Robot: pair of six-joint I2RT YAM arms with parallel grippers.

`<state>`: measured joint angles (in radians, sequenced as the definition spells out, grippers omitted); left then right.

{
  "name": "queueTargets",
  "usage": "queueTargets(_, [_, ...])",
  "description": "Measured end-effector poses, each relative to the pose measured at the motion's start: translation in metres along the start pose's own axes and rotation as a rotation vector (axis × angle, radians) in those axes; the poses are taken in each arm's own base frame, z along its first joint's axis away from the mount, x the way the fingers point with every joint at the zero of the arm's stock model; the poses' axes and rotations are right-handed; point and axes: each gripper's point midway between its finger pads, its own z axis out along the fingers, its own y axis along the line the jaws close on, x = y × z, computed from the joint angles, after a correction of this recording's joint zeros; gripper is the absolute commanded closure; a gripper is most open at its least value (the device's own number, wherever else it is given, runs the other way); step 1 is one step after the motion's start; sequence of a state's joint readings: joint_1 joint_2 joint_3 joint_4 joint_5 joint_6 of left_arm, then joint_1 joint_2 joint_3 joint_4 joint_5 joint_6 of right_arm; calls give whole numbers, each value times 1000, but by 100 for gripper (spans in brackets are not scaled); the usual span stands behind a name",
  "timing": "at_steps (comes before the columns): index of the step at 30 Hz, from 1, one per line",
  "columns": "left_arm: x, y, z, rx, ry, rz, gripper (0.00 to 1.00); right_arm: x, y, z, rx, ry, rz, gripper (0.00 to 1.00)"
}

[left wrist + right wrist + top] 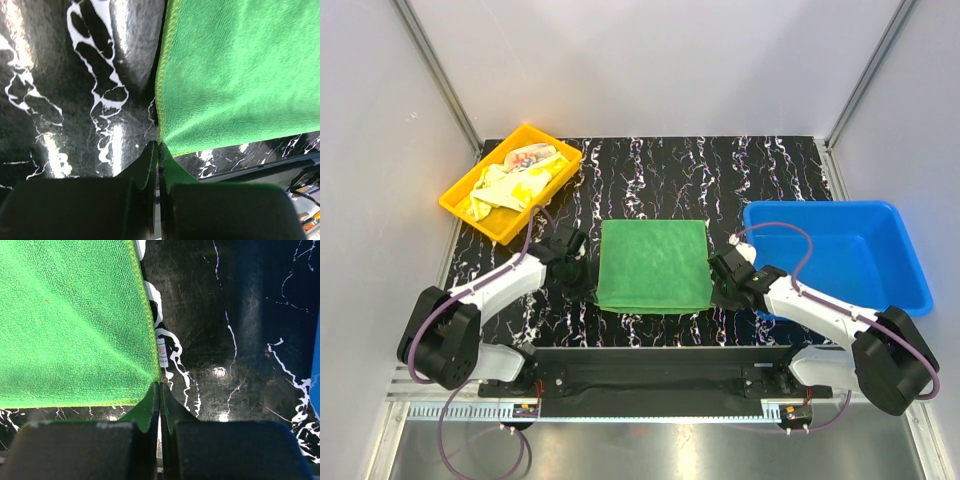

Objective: Fold and stack the towels
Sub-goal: Fold the towel

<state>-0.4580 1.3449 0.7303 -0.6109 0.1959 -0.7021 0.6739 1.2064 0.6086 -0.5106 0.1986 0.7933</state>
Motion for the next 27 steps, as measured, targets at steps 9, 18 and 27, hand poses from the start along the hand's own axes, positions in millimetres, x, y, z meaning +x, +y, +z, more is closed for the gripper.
queueTargets(9, [-5, -6, -11, -10, -8, -1, 100, -11, 10, -11, -11, -7, -2, 100])
queueTargets(18, [15, 6, -4, -17, -11, 0, 100, 11, -2, -7, -38, 28, 6, 100])
queueTargets(27, [29, 23, 3, -73, 25, -15, 65, 26, -3, -1, -67, 65, 11, 79])
